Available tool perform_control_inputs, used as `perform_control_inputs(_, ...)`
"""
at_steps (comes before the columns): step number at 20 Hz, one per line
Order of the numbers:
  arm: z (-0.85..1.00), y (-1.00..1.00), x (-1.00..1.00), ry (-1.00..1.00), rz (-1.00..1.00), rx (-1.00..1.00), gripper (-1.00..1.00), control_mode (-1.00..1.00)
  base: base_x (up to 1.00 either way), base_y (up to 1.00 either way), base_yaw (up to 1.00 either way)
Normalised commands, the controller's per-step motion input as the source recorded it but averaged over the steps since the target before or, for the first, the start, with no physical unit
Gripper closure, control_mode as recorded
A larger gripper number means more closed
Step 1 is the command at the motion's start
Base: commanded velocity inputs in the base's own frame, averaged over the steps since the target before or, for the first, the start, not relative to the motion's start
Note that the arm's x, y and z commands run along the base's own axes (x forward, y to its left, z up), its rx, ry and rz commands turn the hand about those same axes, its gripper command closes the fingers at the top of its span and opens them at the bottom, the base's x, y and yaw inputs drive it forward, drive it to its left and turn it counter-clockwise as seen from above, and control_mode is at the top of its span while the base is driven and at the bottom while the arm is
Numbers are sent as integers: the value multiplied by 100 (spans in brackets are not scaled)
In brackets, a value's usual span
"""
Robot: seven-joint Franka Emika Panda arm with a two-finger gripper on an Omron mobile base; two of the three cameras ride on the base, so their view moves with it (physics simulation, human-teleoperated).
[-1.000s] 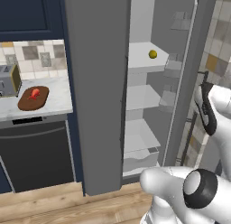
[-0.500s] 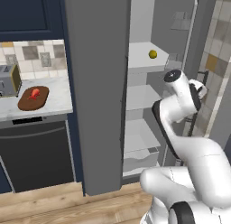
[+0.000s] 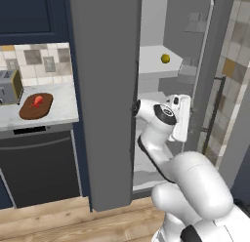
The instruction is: Retrieve a lemon from the fridge and place it on the cutting board with the fish.
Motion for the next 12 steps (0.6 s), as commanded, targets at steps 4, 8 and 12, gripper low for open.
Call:
perform_control_inputs(4,-2,0,43,22,1,0,-100,-100,0,0,0)
perform_control_inputs(8,0,0,83,23,0,0,-100,-100,0,0,0)
perform_control_inputs(12,2,0,83,27,1,0,-100,-100,0,0,0)
